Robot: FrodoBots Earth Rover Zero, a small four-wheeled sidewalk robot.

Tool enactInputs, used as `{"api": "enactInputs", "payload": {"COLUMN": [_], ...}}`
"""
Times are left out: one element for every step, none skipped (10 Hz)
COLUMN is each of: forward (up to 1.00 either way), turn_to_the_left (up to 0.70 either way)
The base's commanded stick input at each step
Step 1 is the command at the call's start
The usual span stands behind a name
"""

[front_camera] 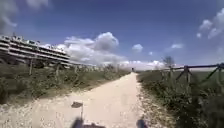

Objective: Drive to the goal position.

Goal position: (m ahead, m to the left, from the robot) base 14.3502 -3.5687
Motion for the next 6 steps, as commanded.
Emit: {"api": "enactInputs", "payload": {"forward": [0.61,0.62,0.58,0.56,0.56,0.54], "turn_to_the_left": [-0.2,-0.01,0.0,0.0,0.0,-0.21]}}
